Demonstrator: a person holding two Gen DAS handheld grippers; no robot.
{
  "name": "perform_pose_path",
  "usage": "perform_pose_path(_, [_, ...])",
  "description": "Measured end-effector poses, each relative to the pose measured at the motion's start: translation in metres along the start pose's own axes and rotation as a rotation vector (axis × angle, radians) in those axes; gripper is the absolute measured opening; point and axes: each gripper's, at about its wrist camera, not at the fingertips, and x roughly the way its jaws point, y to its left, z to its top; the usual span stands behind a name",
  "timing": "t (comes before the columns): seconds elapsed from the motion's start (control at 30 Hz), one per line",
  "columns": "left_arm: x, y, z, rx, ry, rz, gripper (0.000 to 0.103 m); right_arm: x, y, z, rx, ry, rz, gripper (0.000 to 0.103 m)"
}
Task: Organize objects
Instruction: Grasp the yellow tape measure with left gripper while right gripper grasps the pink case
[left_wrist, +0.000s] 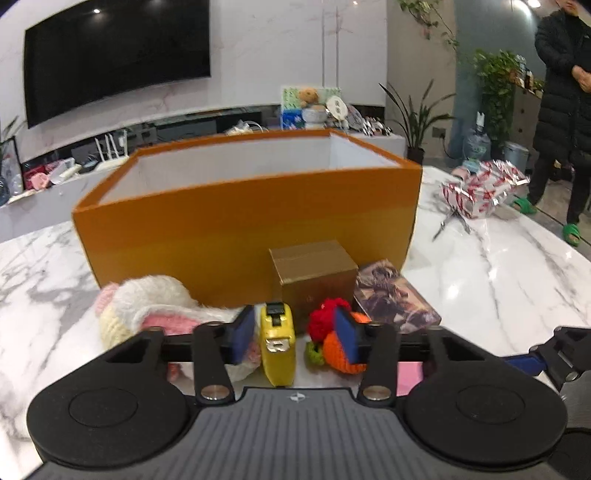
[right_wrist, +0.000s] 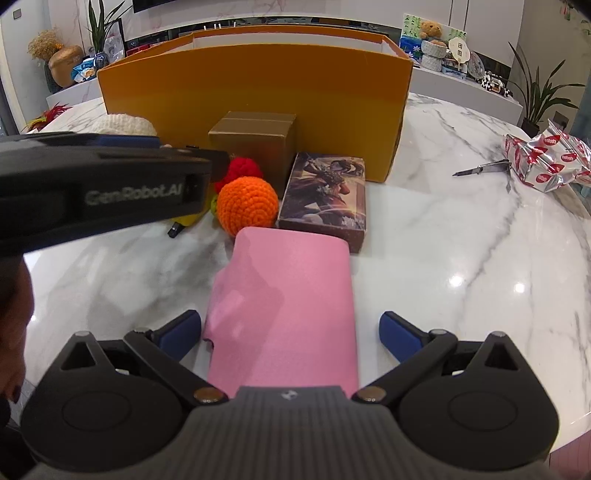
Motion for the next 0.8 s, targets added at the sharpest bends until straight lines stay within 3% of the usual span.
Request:
perform_pose_path(0.07, [0.007,0.003,-0.003,-0.002,0.027,-0.008,0.034,0.0,0.0,0.0,0.0,0.001,0.0,0.102])
perform_pose_path(0.27, [0.022,0.011,-0.014,-0.015,0.078,0.013,0.032,0.0,0.0,0.0,-0.001,0.0,0.0,0.102])
perform_pose_path(0.37, [0.024,0.016,-0.019,-0.047,0.084,0.005,0.023,0.0,0.0,-0.001,-0.002,-0.002,0.002,0.102])
perform_pose_path(0.63, [0.021,0.013,-0.02,-0.047,0.077,0.001,0.022,-0.001,-0.001,-0.002,-0.006,-0.01,0.003,0.102])
perform_pose_path(0.7, [0.019,0.011,-0.018,-0.05,0.076,0.007,0.022,-0.002,-0.002,-0.002,-0.01,-0.019,0.004,0.097])
perform_pose_path(0.77, [0.017,0.012,-0.017,-0.06,0.073,0.011,0.022,-0.006,-0.001,-0.001,-0.019,-0.035,0.01,0.083])
perform_pose_path(0.8, [0.017,0.012,-0.017,-0.066,0.072,0.013,0.022,-0.006,-0.001,0.0,-0.022,-0.036,0.0,0.083])
